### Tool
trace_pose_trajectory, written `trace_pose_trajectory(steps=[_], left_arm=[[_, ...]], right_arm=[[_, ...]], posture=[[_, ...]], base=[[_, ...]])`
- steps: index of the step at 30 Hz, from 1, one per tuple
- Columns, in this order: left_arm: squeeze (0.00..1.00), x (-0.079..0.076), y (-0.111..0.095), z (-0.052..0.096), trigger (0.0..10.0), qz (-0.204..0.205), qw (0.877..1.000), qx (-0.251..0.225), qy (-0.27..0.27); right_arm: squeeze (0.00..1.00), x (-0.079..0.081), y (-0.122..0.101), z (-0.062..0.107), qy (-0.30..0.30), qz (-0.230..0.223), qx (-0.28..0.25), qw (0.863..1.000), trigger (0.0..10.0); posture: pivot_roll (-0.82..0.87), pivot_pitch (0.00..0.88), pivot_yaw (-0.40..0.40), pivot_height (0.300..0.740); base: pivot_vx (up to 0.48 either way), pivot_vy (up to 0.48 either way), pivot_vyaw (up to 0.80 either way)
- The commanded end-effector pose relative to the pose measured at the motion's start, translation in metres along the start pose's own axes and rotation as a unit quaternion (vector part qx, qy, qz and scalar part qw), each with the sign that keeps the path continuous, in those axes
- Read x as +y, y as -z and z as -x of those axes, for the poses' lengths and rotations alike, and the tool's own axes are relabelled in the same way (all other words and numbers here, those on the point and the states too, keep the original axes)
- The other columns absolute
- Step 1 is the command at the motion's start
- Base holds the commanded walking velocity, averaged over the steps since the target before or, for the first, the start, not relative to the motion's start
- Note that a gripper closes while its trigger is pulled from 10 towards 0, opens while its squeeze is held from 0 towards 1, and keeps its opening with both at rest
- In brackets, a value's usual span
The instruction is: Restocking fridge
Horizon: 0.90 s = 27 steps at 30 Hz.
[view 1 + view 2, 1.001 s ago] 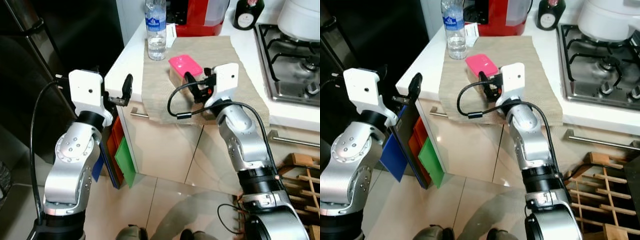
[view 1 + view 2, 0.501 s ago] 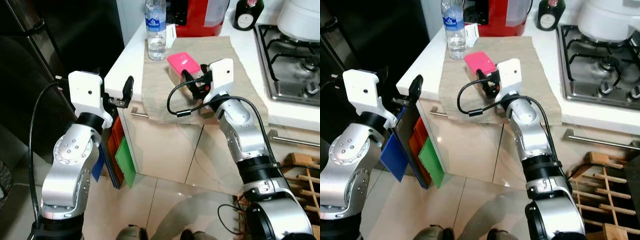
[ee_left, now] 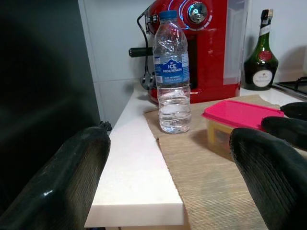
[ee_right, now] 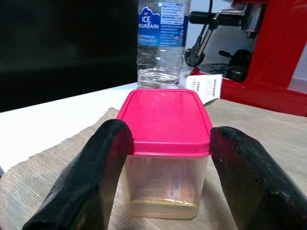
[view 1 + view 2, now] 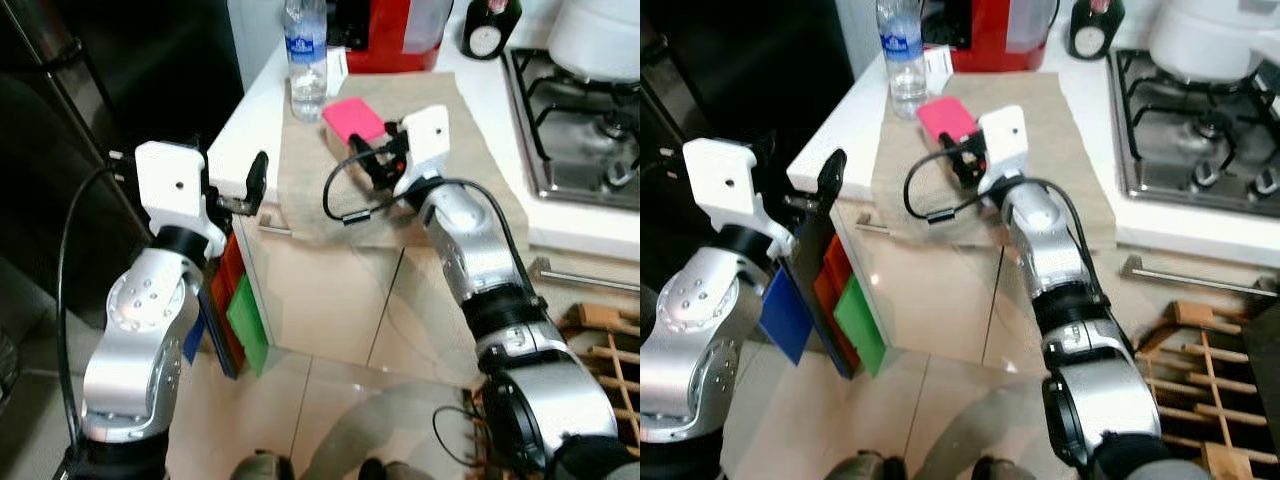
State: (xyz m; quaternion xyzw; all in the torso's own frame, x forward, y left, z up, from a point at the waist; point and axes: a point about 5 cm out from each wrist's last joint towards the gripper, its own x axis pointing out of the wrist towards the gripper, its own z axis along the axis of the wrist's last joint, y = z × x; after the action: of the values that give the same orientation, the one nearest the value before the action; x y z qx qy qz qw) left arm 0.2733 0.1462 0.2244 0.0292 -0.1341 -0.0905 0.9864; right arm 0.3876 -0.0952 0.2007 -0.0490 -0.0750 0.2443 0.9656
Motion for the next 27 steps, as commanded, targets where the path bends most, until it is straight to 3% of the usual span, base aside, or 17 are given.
trace_pose_trajectory(steps=[1, 4, 5, 6, 7, 8, 18, 19, 20, 21, 22, 27], left_arm=[[0.00, 0.000, 0.000, -0.001, 10.0, -0.004, 1.000, -0.001, -0.004], [0.00, -0.001, 0.001, -0.001, 10.0, -0.002, 1.000, -0.003, -0.013], [0.00, -0.001, 0.001, -0.001, 10.0, -0.002, 1.000, -0.003, -0.014], [0.00, -0.002, 0.001, -0.001, 10.0, -0.001, 1.000, -0.004, -0.015], [0.00, -0.003, 0.001, 0.000, 10.0, -0.001, 1.000, -0.004, -0.016], [0.00, -0.003, 0.001, 0.000, 10.0, 0.000, 1.000, -0.004, -0.018], [0.00, -0.006, 0.003, -0.002, 10.0, 0.006, 1.000, -0.008, -0.027], [0.00, -0.007, 0.003, -0.002, 10.0, 0.007, 1.000, -0.009, -0.027], [0.00, -0.008, 0.003, -0.002, 10.0, 0.007, 1.000, -0.009, -0.028], [0.00, -0.008, 0.003, -0.001, 10.0, 0.008, 0.999, -0.010, -0.029], [0.00, -0.008, 0.003, 0.000, 10.0, 0.010, 0.999, -0.010, -0.030], [0.00, -0.009, 0.005, 0.000, 10.0, 0.012, 0.999, -0.008, -0.029]], right_arm=[[0.00, 0.004, 0.017, 0.001, -0.010, -0.010, 0.040, 0.999, 10.0], [0.00, 0.002, 0.016, -0.002, -0.010, -0.012, 0.043, 0.999, 10.0], [0.00, 0.002, 0.016, -0.002, -0.010, -0.012, 0.044, 0.999, 4.2], [0.00, 0.001, 0.016, -0.002, -0.010, -0.013, 0.044, 0.999, 4.2], [0.00, 0.001, 0.016, -0.003, -0.008, -0.014, 0.045, 0.999, 2.7], [0.00, 0.000, 0.017, -0.003, -0.008, -0.015, 0.047, 0.999, 0.0], [0.00, -0.004, 0.016, -0.003, -0.014, -0.005, 0.046, 0.999, 0.0], [0.00, -0.005, 0.013, -0.003, -0.010, 0.012, 0.037, 0.999, 1.5], [0.00, -0.007, 0.006, -0.003, -0.009, 0.018, 0.018, 1.000, 9.3], [0.00, -0.010, -0.004, -0.002, 0.003, 0.024, -0.010, 1.000, 10.0], [0.00, -0.012, -0.010, 0.001, 0.016, 0.016, -0.031, 0.999, 10.0], [0.00, -0.016, -0.010, 0.007, 0.049, -0.015, -0.041, 0.998, 10.0]], posture=[[0.10, 0.120, 0.014, 0.740], [0.10, 0.123, -0.013, 0.740], [0.10, 0.122, -0.020, 0.740], [0.10, 0.122, -0.023, 0.740], [0.10, 0.122, -0.023, 0.740], [0.10, 0.122, -0.029, 0.740], [0.08, 0.119, -0.061, 0.740], [0.08, 0.121, -0.066, 0.740], [0.08, 0.121, -0.067, 0.740], [0.08, 0.123, -0.069, 0.740], [0.08, 0.125, -0.068, 0.740], [0.07, 0.126, -0.066, 0.740]], base=[[0.000, 0.000, 0.00], [0.000, 0.000, 0.00], [0.000, 0.000, 0.00], [0.000, 0.000, 0.00], [0.000, 0.000, 0.00], [0.000, 0.000, 0.00], [0.000, 0.000, 0.00], [0.000, 0.000, 0.00], [0.000, 0.000, 0.00], [0.000, 0.000, 0.00], [0.000, 0.000, 0.00], [0.000, 0.000, 0.00]])
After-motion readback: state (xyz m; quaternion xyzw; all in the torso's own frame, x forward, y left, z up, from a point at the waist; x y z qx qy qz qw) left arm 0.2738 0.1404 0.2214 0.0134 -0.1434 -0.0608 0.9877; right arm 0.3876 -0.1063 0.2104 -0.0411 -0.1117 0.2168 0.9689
